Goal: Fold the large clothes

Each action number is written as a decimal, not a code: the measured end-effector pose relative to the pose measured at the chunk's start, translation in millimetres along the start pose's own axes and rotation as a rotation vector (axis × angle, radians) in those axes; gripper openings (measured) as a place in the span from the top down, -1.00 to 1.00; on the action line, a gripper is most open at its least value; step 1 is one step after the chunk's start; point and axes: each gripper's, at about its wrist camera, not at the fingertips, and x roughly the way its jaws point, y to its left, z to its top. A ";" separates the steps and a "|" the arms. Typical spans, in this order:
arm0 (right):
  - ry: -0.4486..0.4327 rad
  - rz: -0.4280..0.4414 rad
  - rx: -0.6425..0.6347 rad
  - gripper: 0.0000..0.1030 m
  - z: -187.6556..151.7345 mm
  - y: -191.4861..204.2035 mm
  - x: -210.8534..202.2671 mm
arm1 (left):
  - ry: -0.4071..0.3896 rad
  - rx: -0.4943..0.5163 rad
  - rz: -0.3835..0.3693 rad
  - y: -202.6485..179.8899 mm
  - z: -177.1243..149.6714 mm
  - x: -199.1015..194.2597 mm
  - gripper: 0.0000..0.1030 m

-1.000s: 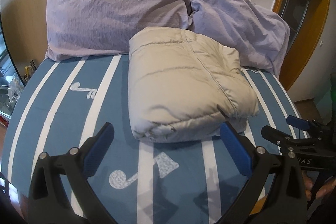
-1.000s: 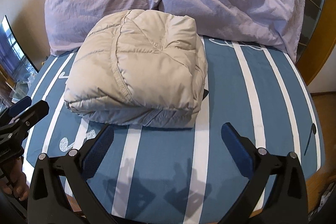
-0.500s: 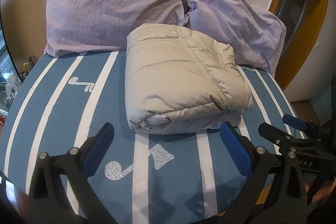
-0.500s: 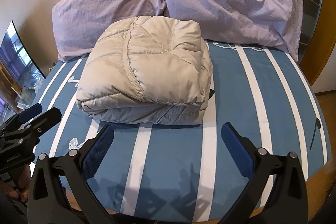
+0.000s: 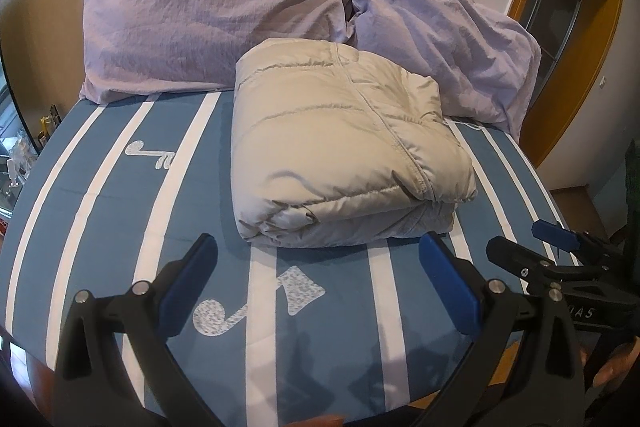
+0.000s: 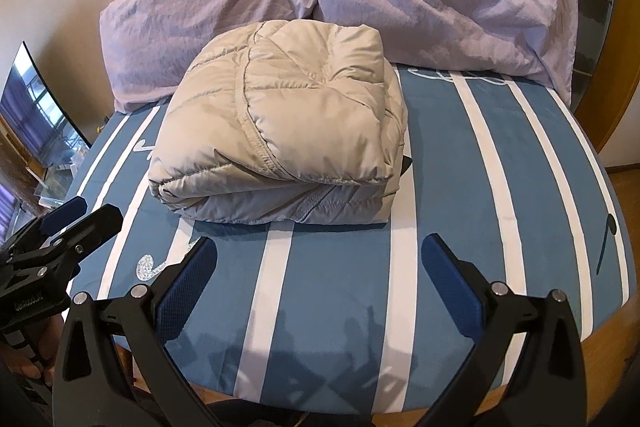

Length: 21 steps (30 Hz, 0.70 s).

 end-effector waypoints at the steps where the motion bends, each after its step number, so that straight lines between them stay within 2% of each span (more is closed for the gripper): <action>1: 0.005 0.001 0.003 -0.97 -0.7 -0.4 0.7 | 0.002 -0.001 0.001 -0.2 -0.3 0.4 -0.96; 21: 0.026 0.006 0.011 -0.97 -5.2 -6.2 3.6 | 0.033 -0.009 -0.015 -7.9 -7.9 6.7 -0.96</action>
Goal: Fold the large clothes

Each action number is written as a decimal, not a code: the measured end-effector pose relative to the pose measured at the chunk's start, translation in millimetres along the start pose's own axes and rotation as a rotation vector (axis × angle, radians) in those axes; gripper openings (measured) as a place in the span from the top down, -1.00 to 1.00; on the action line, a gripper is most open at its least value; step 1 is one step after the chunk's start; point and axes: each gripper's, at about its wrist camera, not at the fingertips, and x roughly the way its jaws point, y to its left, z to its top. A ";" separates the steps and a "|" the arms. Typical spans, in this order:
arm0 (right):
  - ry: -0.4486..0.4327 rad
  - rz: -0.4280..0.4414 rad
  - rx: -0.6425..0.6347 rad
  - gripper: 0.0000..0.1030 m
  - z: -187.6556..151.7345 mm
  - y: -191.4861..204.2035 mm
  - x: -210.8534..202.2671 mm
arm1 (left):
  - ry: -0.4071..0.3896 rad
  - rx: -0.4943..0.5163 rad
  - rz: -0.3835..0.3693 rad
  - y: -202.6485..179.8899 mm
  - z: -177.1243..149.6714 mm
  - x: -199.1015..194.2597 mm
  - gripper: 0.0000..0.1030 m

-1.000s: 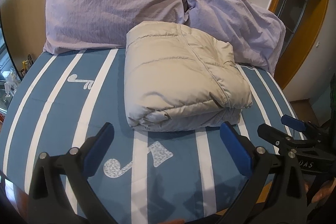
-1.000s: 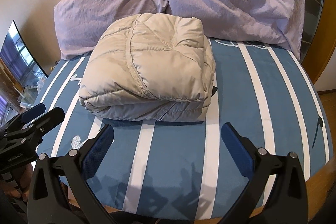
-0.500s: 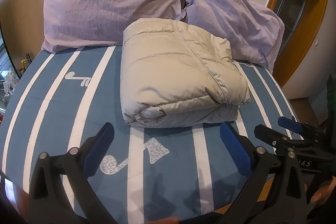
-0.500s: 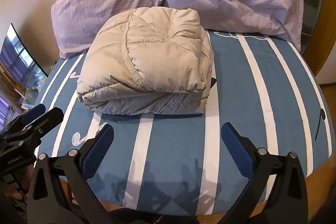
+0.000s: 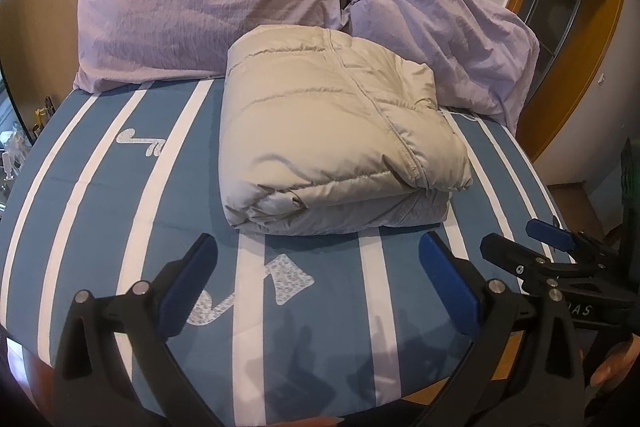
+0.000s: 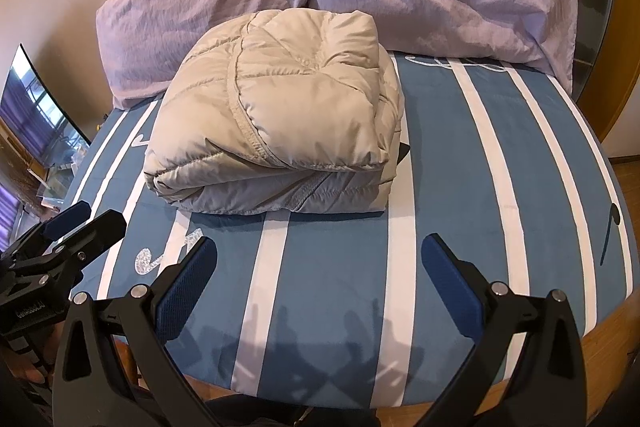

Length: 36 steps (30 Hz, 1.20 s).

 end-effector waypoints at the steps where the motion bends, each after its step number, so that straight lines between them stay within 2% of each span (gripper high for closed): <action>1: 0.003 0.000 0.000 -0.97 -1.4 -0.5 0.0 | 0.002 -0.001 0.000 -0.3 -0.6 0.4 -0.96; 36: 0.018 0.004 0.006 -0.97 -2.0 -3.5 -0.1 | 0.027 -0.016 -0.001 -3.0 -4.5 6.4 -0.96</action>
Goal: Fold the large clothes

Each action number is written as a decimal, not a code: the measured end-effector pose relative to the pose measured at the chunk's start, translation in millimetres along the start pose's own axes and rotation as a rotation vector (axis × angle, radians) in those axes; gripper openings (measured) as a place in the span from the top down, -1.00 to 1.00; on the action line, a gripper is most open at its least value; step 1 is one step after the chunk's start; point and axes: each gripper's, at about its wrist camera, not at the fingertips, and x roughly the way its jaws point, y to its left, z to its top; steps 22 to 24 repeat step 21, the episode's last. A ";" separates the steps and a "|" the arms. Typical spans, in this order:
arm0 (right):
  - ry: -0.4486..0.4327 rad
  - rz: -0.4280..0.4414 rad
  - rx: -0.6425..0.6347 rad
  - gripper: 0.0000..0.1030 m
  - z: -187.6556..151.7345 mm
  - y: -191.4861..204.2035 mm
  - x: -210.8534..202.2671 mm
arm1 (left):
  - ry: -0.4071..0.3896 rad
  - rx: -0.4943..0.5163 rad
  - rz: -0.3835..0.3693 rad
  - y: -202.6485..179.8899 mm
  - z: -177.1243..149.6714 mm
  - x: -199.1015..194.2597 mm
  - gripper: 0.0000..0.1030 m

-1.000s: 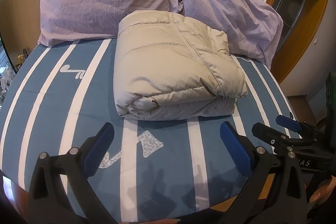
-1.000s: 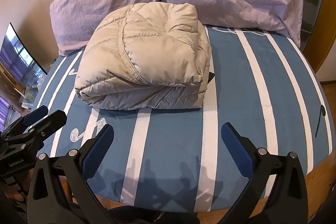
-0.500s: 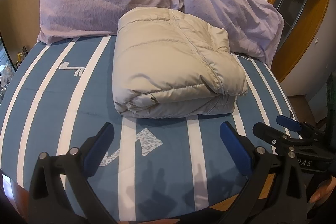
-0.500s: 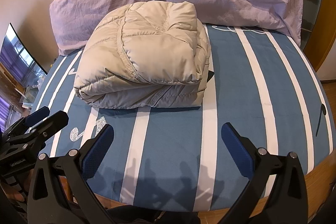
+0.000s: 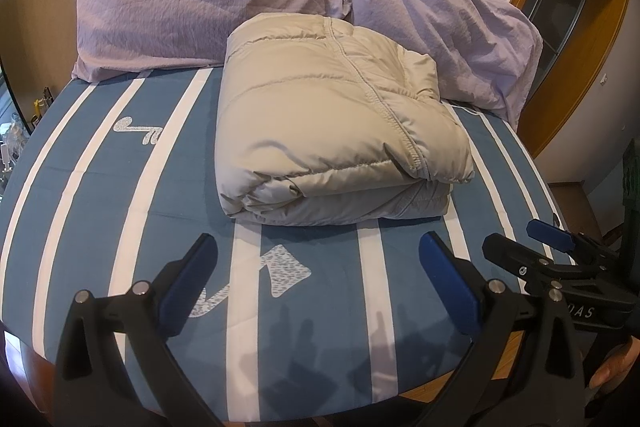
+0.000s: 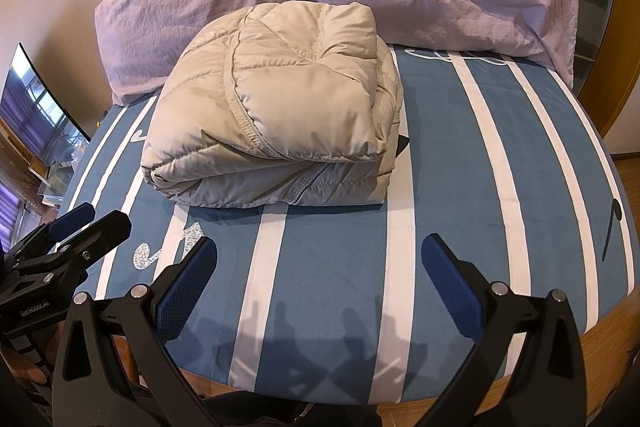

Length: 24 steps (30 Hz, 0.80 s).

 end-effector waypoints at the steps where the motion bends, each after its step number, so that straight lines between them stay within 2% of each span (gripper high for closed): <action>1: 0.000 0.000 0.000 -0.97 -0.2 0.0 0.0 | 0.000 0.000 0.000 0.1 0.1 -0.1 -0.96; 24: 0.001 0.002 -0.002 -0.97 0.4 -0.5 -0.3 | 0.005 -0.003 0.003 3.7 0.4 1.8 -0.96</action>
